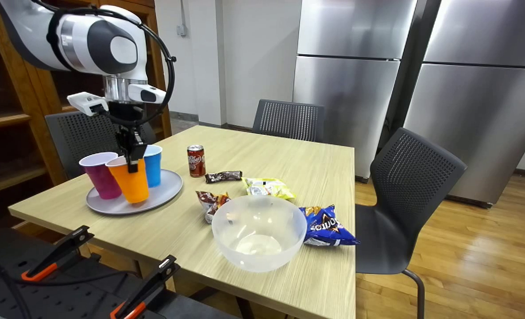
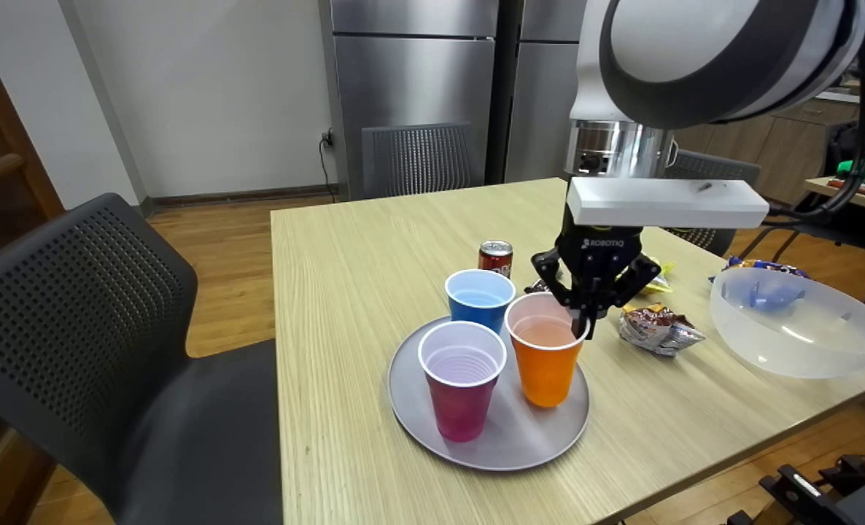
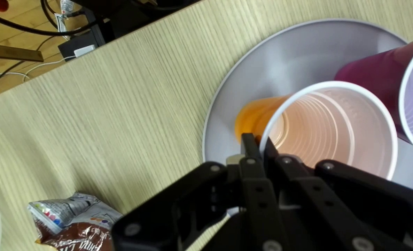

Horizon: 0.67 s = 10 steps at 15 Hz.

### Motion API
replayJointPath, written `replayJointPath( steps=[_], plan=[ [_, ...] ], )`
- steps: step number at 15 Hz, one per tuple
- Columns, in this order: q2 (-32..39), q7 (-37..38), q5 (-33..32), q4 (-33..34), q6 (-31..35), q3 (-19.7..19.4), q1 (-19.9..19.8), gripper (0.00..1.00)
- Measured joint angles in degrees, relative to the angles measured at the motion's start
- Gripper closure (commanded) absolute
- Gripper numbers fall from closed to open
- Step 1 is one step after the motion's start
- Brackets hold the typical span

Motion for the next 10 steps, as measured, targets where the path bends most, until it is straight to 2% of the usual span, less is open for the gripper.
replayJointPath(
  steps=[4,5,6,8,10],
  plan=[
    [1.91,0.0,0.0,1.91,-0.28,-0.2,0.3,0.99],
    [2.23,0.0,0.0,2.27,-0.35,-0.23,0.31,0.93],
    [2.51,0.0,0.0,2.59,-0.46,-0.27,0.32,0.69],
    [2.99,0.0,0.0,3.08,-0.72,-0.35,0.33,0.65],
    [3.2,0.0,0.02,3.36,-0.99,-0.45,0.33,0.51]
  ],
)
